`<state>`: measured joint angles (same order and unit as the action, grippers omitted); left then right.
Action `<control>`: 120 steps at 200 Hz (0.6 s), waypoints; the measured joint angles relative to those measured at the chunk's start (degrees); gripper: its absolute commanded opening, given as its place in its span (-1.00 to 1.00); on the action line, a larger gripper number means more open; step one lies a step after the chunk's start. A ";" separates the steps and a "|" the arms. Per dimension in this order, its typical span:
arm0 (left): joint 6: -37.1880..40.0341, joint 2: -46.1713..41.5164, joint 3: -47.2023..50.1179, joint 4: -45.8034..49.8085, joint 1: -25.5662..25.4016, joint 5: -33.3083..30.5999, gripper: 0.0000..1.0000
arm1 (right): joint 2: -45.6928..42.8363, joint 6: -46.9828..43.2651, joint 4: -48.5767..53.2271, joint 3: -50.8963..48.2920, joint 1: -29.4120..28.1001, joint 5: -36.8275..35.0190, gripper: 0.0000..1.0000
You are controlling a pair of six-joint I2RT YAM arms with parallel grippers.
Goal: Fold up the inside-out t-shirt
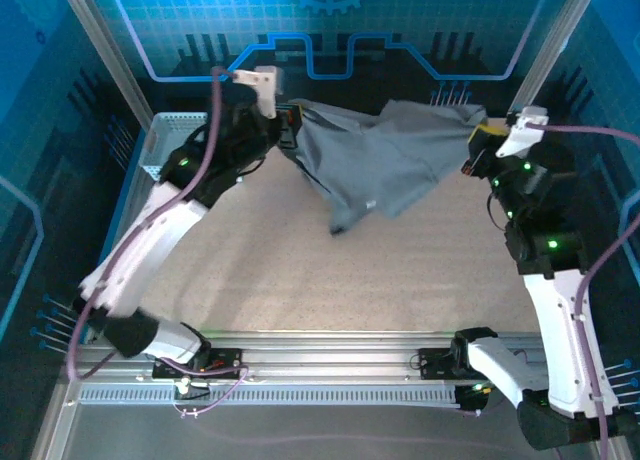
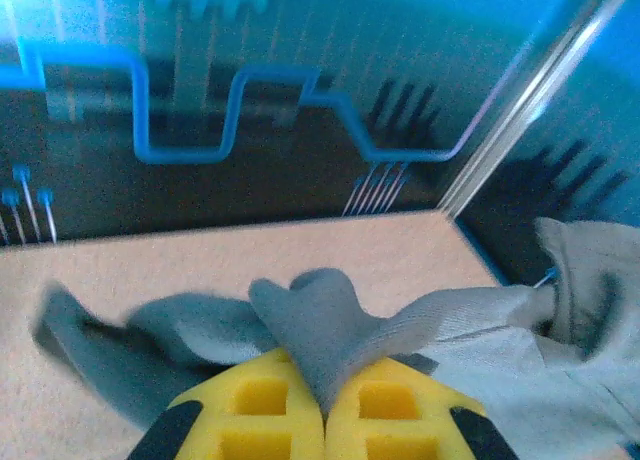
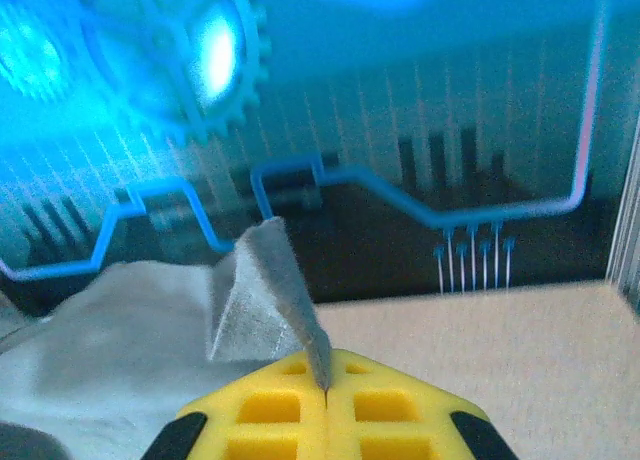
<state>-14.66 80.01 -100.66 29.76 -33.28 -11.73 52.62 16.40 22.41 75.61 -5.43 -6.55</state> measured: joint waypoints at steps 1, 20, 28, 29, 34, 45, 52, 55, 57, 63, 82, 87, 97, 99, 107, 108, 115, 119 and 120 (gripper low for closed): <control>0.09 -0.28 0.09 0.00 -0.20 -0.07 -1.00 | -0.04 0.02 0.02 0.07 0.04 -0.02 -1.00; 2.89 -7.13 6.78 -1.70 -5.49 -2.62 -0.98 | -1.92 -0.39 -0.39 -0.83 0.94 0.00 -1.00; 3.26 -9.20 11.34 -2.19 -7.56 -3.28 -0.93 | -2.91 -0.39 -0.66 -2.71 1.14 0.02 -1.00; 3.26 -9.31 11.74 -2.16 -7.69 -3.37 -0.92 | -2.99 -0.37 -0.61 -2.91 1.16 0.00 -1.00; 3.23 -9.92 14.97 -2.49 -8.92 -3.54 -0.84 | -3.65 -0.35 -0.72 -4.81 1.29 0.04 -1.00; 3.04 -9.55 21.22 -2.58 -10.84 -3.63 -0.66 | -4.57 0.11 -0.31 -9.03 1.46 0.02 -1.00; 2.56 -7.98 25.59 -3.15 -12.26 -3.34 -0.53 | -4.87 0.66 -0.22 -12.22 1.70 0.00 -1.00; 2.16 -7.19 27.19 -3.26 -12.72 -3.15 -0.47 | -5.01 0.87 -0.11 -13.68 1.79 0.07 -1.00; 2.27 -6.49 28.37 -3.19 -13.14 -2.69 -0.41 | -5.14 1.18 0.09 -14.84 1.92 -0.02 -1.00; 1.38 -4.15 31.41 -3.48 -14.25 -1.60 -0.26 | -5.33 1.79 0.39 -17.99 2.32 0.09 -1.00; -1.70 3.15 39.60 -3.65 -17.51 2.84 0.07 | -5.35 3.93 2.10 -27.45 4.50 0.20 -1.00; -2.51 4.20 41.24 -3.52 -18.10 3.76 0.16 | -5.40 4.48 2.73 -29.38 5.18 0.35 -1.00; -3.80 4.81 44.33 -3.04 -18.75 5.22 0.33 | -5.64 5.27 4.13 -32.63 6.73 0.48 -1.00; -4.17 4.76 44.74 -2.95 -18.73 5.35 0.37 | -5.77 5.44 4.31 -33.20 7.10 0.59 -1.00; -5.55 4.11 45.72 -2.75 -18.32 5.73 0.46 | -6.34 5.95 5.03 -34.80 8.28 0.66 -1.00; -5.79 4.04 45.77 -2.78 -18.25 5.77 0.46 | -6.43 5.97 5.07 -34.93 8.39 0.66 -1.00; -6.71 3.15 45.88 -2.69 -17.14 5.99 0.47 | -7.21 6.29 5.29 -35.85 9.38 0.70 -1.00; -6.95 2.47 45.86 -2.84 -15.98 6.08 0.47 | -7.67 6.45 5.35 -36.15 9.90 0.72 -1.00; -7.13 2.32 45.86 -2.91 -15.78 6.12 0.47 | -7.76 6.49 5.38 -36.20 9.99 0.74 -1.00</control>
<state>-21.78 82.32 -54.81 26.85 -49.06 -5.61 44.86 22.90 27.79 39.42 4.56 -5.80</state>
